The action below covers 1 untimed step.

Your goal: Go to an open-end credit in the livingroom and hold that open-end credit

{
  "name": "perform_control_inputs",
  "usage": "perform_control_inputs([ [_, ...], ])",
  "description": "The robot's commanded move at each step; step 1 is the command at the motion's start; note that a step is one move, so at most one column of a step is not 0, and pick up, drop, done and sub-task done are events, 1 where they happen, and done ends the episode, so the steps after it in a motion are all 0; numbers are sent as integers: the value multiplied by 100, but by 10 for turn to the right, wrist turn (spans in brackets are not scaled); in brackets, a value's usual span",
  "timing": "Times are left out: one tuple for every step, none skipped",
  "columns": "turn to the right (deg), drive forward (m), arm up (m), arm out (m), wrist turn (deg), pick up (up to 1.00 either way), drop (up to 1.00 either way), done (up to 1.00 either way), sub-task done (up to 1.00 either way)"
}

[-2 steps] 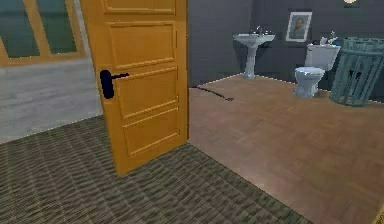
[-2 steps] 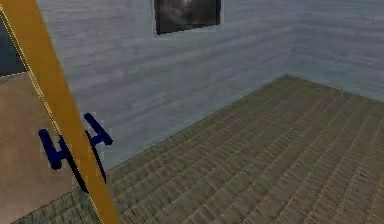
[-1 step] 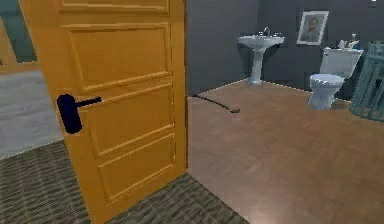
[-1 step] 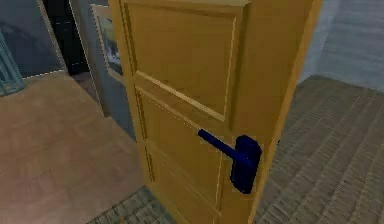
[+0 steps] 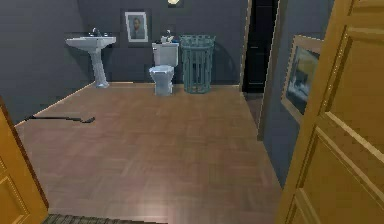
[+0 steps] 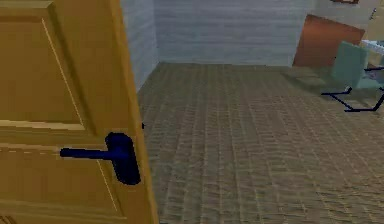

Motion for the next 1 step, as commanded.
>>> perform_control_inputs([
  [0, 55, 0, 0, 0, 0, 0, 0, 0],
])
